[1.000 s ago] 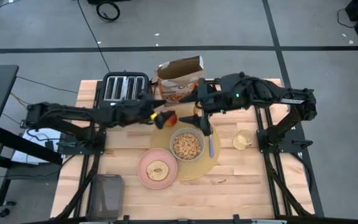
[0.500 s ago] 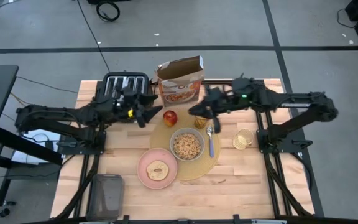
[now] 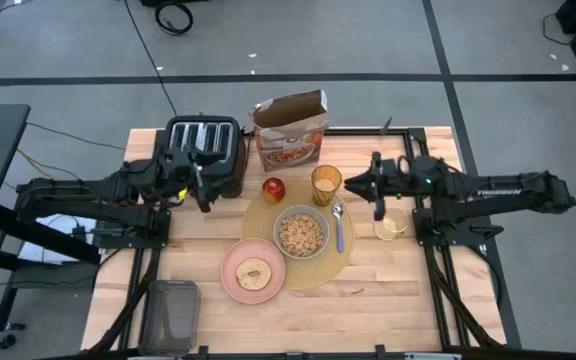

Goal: Arrange a breakfast setting
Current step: Return to Home Position

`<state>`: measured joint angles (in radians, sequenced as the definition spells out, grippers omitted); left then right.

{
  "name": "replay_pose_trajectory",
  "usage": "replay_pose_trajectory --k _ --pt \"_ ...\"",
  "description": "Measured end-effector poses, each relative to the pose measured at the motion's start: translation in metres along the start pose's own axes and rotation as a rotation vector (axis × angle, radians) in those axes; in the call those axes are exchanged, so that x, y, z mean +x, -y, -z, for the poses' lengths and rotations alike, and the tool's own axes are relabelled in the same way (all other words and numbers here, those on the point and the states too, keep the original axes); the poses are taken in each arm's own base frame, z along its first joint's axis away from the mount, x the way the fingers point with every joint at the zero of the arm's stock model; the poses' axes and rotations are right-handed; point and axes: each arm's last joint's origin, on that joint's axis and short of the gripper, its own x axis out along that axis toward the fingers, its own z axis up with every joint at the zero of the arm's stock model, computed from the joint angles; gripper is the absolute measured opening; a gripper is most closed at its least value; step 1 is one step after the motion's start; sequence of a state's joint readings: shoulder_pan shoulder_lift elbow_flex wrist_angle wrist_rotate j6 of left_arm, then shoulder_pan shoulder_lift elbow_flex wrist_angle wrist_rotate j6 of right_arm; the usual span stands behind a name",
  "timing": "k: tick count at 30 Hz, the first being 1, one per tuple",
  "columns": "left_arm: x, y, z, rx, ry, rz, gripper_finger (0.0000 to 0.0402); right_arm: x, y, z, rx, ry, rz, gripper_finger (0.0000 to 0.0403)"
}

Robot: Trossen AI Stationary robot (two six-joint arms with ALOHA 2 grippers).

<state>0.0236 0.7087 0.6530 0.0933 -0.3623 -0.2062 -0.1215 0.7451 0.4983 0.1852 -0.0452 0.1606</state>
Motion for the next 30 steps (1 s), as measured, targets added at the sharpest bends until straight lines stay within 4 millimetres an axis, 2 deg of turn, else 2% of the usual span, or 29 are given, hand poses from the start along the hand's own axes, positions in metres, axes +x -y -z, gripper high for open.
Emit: replay_pose_trajectory --k 4,10,18,21,28,30 --pt "-0.014 -0.008 0.015 0.047 0.113 0.044 0.0391 -0.019 0.002 0.023 0.000 0.083 -0.021 0.0070" --pt "-0.032 -0.022 0.052 0.075 0.151 0.092 0.0391 -0.043 -0.009 0.024 -0.094 0.181 -0.119 0.0069" --pt "-0.046 -0.038 0.103 0.055 0.095 0.080 0.0391 -0.070 -0.007 0.038 0.011 0.178 -0.089 0.0068" --pt "-0.053 -0.044 0.121 0.034 0.122 0.085 0.0391 -0.079 -0.005 0.041 0.023 0.233 -0.062 0.0067" --pt "-0.062 -0.052 0.137 0.097 0.065 0.052 0.0391 -0.079 0.004 0.077 0.032 0.216 0.055 0.0068" --pt "-0.065 -0.051 0.137 0.123 0.063 0.099 0.0391 -0.077 0.006 0.087 0.033 0.231 0.054 0.0068"
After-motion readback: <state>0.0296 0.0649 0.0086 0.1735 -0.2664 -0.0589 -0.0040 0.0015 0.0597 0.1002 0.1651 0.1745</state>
